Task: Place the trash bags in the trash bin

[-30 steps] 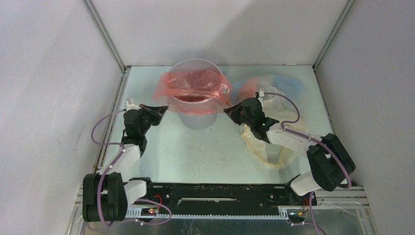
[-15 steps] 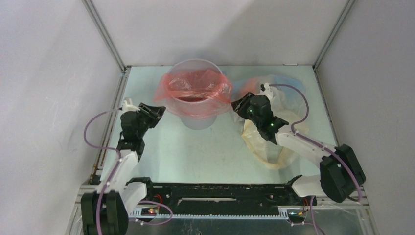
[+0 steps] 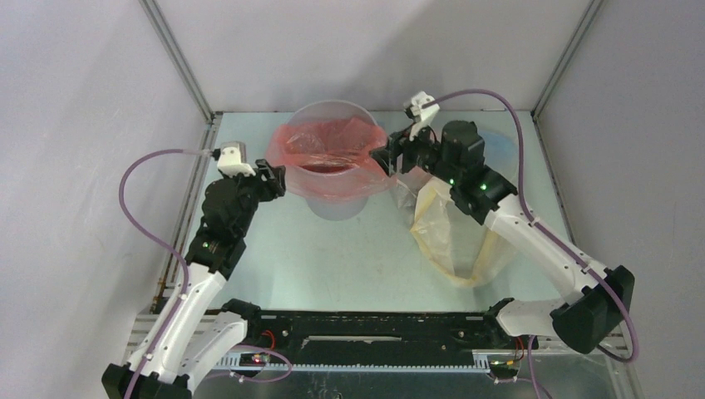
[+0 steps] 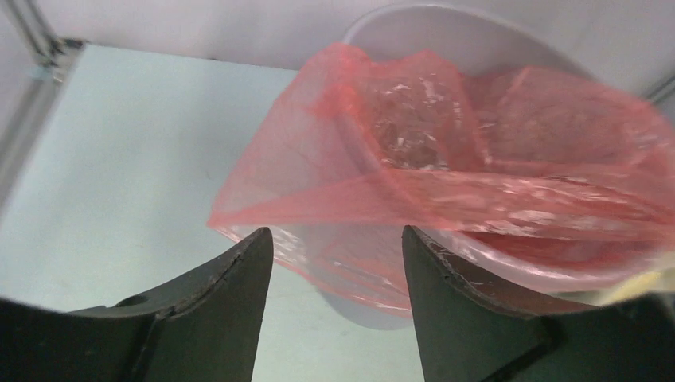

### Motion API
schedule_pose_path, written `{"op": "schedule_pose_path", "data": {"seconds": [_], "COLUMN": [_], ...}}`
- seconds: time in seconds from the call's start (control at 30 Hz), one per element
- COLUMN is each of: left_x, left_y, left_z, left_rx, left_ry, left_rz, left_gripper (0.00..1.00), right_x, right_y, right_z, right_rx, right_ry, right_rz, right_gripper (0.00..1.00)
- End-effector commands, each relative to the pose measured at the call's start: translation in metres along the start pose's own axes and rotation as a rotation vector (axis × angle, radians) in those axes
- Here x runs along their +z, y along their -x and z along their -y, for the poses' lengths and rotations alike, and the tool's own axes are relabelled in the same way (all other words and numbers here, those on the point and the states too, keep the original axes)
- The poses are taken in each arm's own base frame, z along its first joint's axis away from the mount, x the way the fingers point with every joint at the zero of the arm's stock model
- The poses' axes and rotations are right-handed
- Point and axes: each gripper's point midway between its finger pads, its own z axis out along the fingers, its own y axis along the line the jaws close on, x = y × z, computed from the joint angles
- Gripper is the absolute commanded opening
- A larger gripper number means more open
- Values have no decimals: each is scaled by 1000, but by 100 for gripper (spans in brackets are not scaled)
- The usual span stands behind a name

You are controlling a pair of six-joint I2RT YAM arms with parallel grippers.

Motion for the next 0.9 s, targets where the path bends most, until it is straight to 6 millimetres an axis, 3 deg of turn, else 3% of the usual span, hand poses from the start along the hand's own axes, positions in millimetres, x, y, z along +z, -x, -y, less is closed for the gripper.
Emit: {"op": "schedule_pose_path", "data": {"seconds": [0.0, 0.07, 0.1, 0.27, 0.53, 0.6, 0.77, 0.87], "left_x": [12, 18, 21, 23, 34, 38, 49, 54], "left_y": [14, 11, 8, 0, -6, -6, 6, 12], "left_z": [-17, -17, -15, -11, -17, -14, -8, -9], "left_rx": [260, 309, 347, 399, 462, 454, 413, 395], "left_ry": [72, 63, 46, -2, 8, -16, -63, -57], "left_rz": [2, -19, -35, -59, -76, -63, -6, 2], "left_gripper": [69, 72, 76, 84, 79, 77, 69, 60], "right_x": [14, 24, 29, 59, 78, 80, 85, 86], "right_y": [-4, -5, 3, -16, -34, -35, -28, -16], "right_z": [-22, -27, -30, -37, -39, -37, -32, -31], "right_rx": [-243, -301, -326, -406, -421, -424, -420, -412], "right_ry": [143, 174, 182, 179, 165, 155, 121, 111], "right_rz": [-131, -193, -202, -337, -415, -420, -396, -365], "right_gripper": [69, 70, 71, 70, 64, 58, 35, 29]}}
